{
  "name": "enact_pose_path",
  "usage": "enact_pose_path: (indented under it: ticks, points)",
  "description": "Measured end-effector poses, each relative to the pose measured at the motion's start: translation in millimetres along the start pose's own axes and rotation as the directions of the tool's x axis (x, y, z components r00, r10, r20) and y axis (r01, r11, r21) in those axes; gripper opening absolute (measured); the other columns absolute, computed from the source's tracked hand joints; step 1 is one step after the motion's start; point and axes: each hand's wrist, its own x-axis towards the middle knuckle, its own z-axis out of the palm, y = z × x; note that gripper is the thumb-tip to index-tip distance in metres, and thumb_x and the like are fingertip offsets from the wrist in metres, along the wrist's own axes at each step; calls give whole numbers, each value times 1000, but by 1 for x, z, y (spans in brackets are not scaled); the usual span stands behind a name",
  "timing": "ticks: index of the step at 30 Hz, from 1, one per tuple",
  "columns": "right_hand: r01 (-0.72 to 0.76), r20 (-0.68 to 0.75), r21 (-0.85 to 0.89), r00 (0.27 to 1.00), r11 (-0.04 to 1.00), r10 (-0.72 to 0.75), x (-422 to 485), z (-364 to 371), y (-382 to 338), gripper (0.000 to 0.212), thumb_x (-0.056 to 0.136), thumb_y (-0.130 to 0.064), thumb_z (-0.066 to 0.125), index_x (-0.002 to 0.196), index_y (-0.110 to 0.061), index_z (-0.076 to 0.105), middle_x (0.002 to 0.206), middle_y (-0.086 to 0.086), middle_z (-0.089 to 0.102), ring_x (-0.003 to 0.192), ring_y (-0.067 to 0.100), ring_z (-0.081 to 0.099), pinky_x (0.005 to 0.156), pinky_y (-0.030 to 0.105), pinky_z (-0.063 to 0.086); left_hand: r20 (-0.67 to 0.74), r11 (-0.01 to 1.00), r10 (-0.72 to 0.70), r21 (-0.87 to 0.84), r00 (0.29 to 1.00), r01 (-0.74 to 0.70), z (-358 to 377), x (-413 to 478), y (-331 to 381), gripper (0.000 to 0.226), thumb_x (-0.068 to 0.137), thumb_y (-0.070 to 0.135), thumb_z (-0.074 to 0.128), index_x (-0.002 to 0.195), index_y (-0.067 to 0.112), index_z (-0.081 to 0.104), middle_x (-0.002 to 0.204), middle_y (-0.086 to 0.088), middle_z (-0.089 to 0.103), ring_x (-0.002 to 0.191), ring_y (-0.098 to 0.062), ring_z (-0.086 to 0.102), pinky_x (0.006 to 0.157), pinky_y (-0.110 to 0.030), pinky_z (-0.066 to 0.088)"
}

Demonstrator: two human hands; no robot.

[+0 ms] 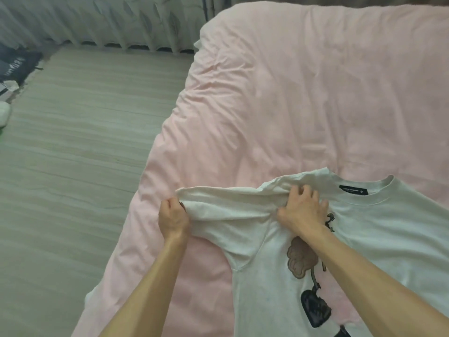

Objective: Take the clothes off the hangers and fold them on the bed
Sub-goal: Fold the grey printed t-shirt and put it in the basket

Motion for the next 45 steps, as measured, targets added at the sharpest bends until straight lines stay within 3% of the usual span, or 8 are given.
enact_pose_path:
  ticks: [4, 9, 14, 22, 33, 39, 42, 45]
  points:
    - [317, -316, 186, 916, 930, -249, 5, -5, -21, 40, 77, -36, 57, 110, -14, 57, 112, 8, 58, 103, 26, 48, 87, 41, 40, 202, 982, 56, 163, 978, -90, -6, -23, -38, 33, 70, 31, 53, 99, 19, 62, 100, -7, 66, 101, -30, 59, 87, -42, 50]
    - [429, 21, 143, 900, 892, -436, 11, -9, -81, 54, 92, -64, 47, 139, -36, 48, 137, -5, 54, 131, 22, 42, 109, 45, 26, 342, 976, 94, 152, 935, -153, -13, -29, -38, 38, 71, 51, 62, 96, 24, 66, 93, 4, 68, 99, -21, 58, 87, -41, 51]
    - [425, 24, 176, 900, 888, -436, 19, -23, -117, 27, 100, -49, 45, 111, -33, 64, 116, 2, 67, 118, 28, 53, 98, 44, 29, 503, 998, 20, 40, 864, -46, -36, -23, -45, 31, 70, 45, 70, 83, 17, 72, 77, 10, 73, 76, -16, 69, 77, -37, 56]
    - [225, -73, 130, 973, 966, -217, 21, -14, -123, 36, 97, -53, 43, 107, -31, 69, 112, 8, 70, 111, 32, 59, 97, 43, 34, 307, 992, 22, 113, 952, -59, -64, -27, -83, 17, 83, 28, 66, 85, 13, 58, 77, 6, 66, 73, -14, 58, 66, -28, 44]
    - [518, -31, 0, 855, 855, -518, 15, -17, -185, 28, 99, -52, 44, 102, -29, 61, 114, -3, 65, 111, 25, 56, 95, 43, 30, 265, 969, 97, 196, 959, -152, -45, -25, -65, 19, 90, 43, 60, 104, 32, 52, 103, 9, 64, 103, -21, 59, 77, -31, 41]
    - [447, -310, 351, 885, 823, -348, 3, -10, -180, 25, 100, -38, 47, 114, -26, 64, 114, -2, 69, 112, 28, 55, 91, 40, 34, 244, 901, 18, 416, 969, -122, -38, -23, -62, 19, 92, 30, 51, 109, 23, 50, 112, -7, 63, 105, -33, 58, 83, -39, 46]
    - [399, -396, 358, 883, 844, -250, -1, -5, -134, 33, 96, -38, 46, 119, -23, 66, 119, 3, 67, 113, 28, 54, 92, 43, 38, 109, 845, 186, 489, 977, -215, -23, -31, -53, 55, 80, 18, 58, 132, 19, 42, 133, -12, 50, 120, -35, 47, 91, -44, 43]
    - [312, -457, 333, 879, 890, -137, 8, -9, -69, 40, 92, -35, 42, 122, -19, 63, 125, 7, 64, 117, 30, 51, 95, 46, 39, 103, 687, 531, 528, 841, -498, 0, -29, -37, 79, 69, 24, 66, 143, 23, 39, 148, -9, 37, 131, -33, 38, 102, -50, 40]
